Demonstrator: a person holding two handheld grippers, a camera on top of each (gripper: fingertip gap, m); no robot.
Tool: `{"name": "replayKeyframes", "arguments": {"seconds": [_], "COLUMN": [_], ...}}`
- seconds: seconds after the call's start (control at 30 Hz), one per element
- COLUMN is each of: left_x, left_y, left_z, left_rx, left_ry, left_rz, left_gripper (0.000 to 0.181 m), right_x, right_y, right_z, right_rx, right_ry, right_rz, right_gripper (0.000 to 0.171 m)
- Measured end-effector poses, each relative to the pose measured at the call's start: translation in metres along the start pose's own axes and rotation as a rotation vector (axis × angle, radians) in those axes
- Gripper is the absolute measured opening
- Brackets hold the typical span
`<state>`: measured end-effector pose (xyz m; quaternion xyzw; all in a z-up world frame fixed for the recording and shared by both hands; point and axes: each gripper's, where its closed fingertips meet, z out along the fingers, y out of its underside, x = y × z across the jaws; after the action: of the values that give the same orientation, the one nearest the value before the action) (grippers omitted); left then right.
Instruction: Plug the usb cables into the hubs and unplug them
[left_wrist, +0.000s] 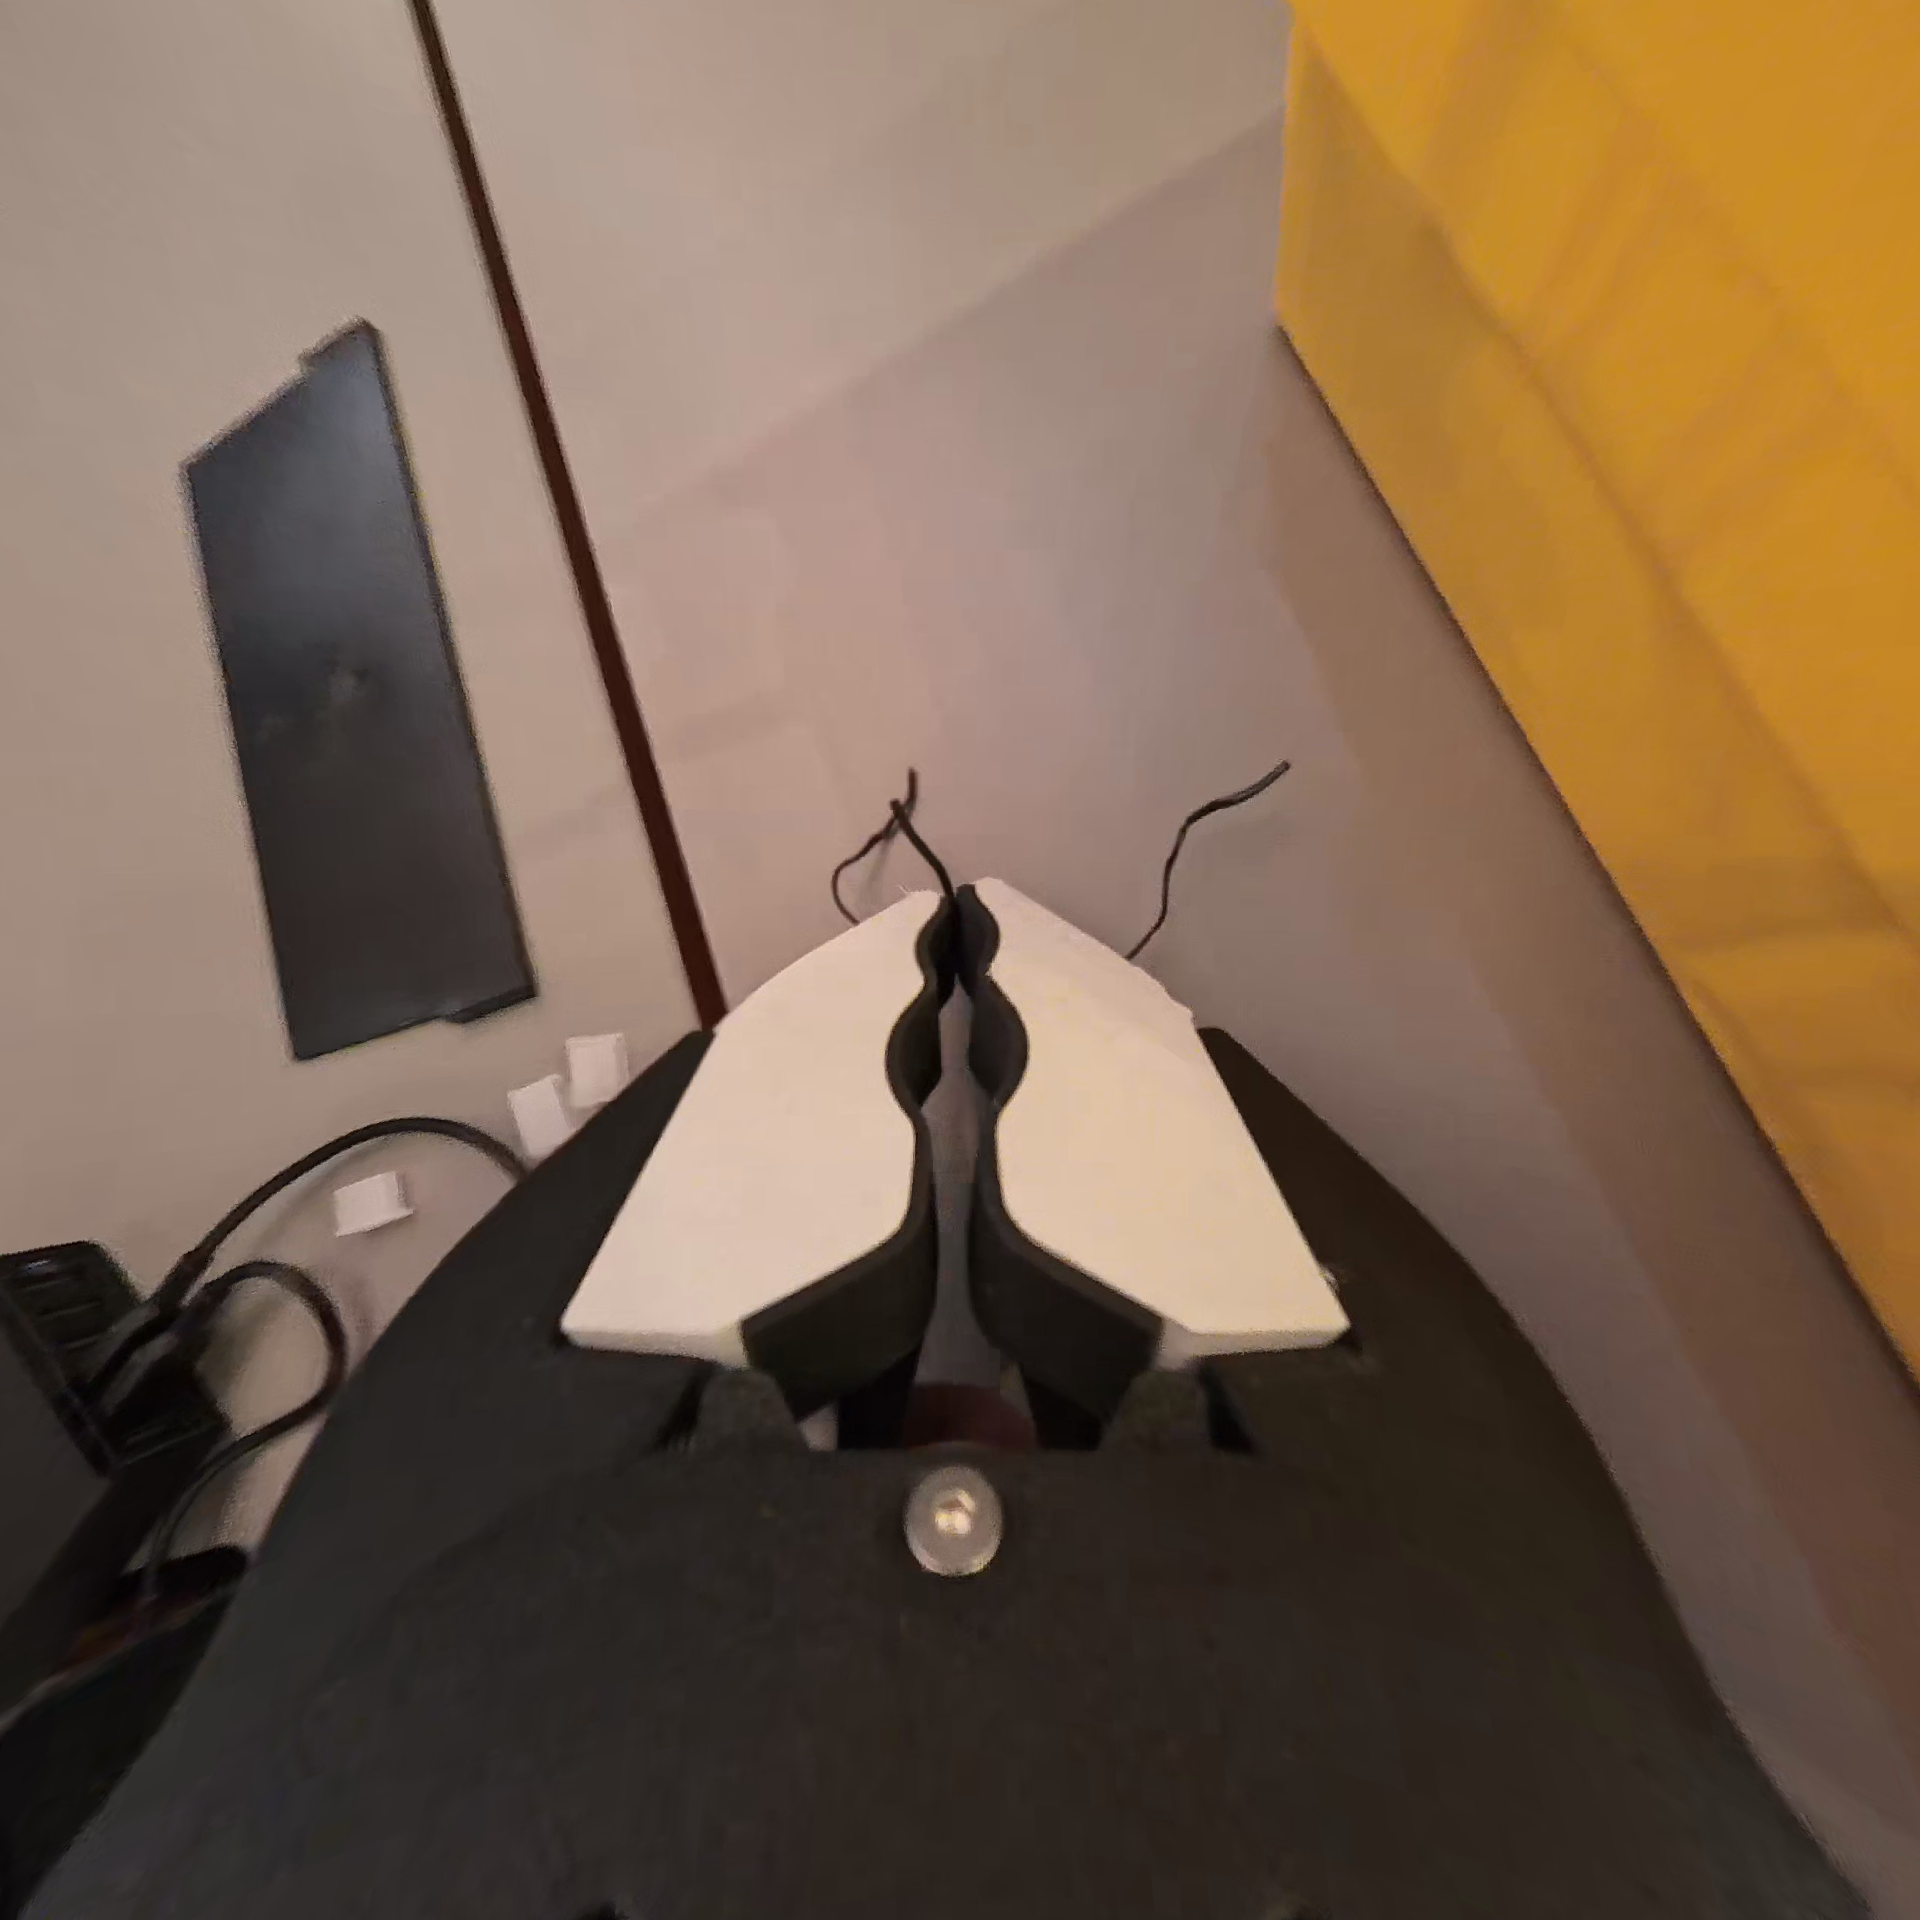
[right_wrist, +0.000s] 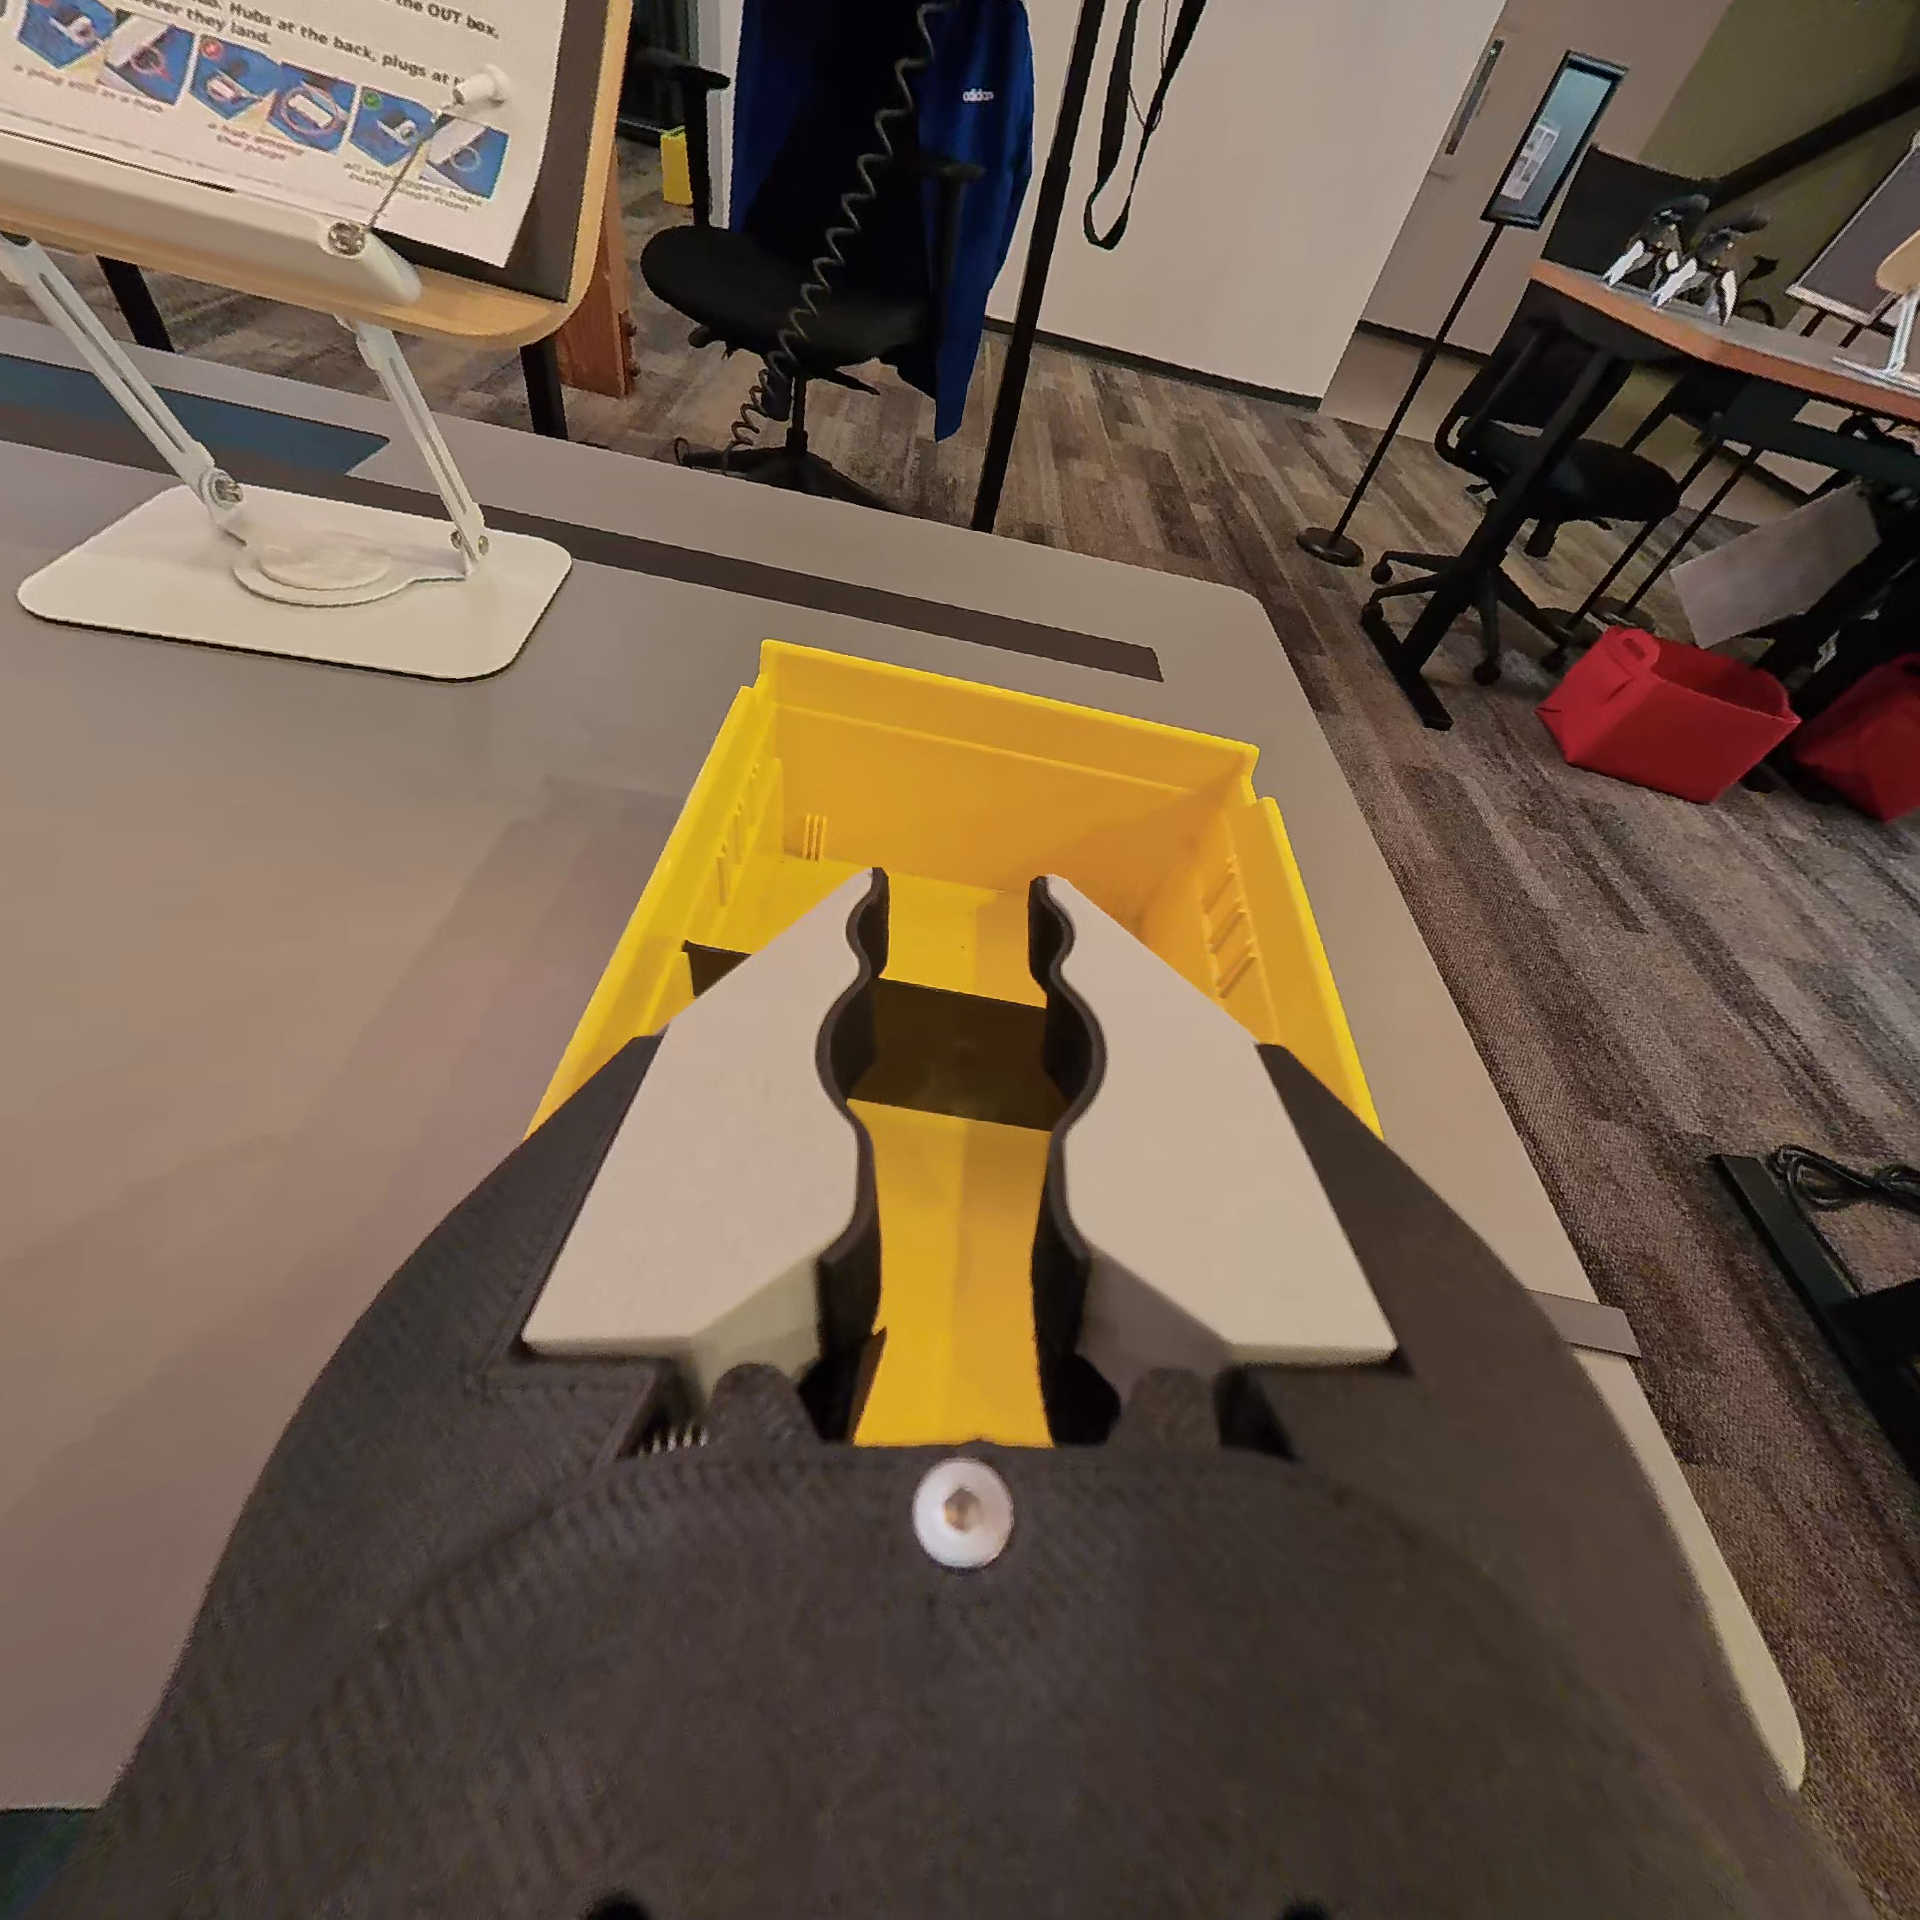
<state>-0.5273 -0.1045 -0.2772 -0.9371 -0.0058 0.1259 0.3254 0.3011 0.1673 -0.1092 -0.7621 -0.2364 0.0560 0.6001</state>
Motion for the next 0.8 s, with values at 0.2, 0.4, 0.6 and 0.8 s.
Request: {"name": "replayKeyframes", "arguments": {"seconds": [0.2, 0.4, 0.6, 0.8], "left_x": [-0.005, 0.006, 0.032, 0.106], "left_y": [-0.016, -0.041, -0.078, -0.104], "left_z": [-0.028, -0.066, -0.117, -0.152], "left_rx": [0.062, 0.154, 0.218, 0.274], "left_ry": [0.013, 0.041, 0.065, 0.17], "left_rz": [-0.001, 0.004, 0.067, 0.169], "left_gripper": [0.0, 0.0, 0.0, 0.0], "right_x": [-0.006, -0.012, -0.021, -0.033], "right_y": [-0.002, -0.003, -0.005, -0.004], "right_z": [0.002, 0.002, 0.005, 0.007], "right_rx": [0.01, 0.005, 0.009, 0.008], "right_ry": [-0.023, -0.037, -0.062, -0.094], "right_rz": [0.004, -0.002, -0.003, -0.009], "right_gripper": [0.023, 0.023, 0.023, 0.023]}}
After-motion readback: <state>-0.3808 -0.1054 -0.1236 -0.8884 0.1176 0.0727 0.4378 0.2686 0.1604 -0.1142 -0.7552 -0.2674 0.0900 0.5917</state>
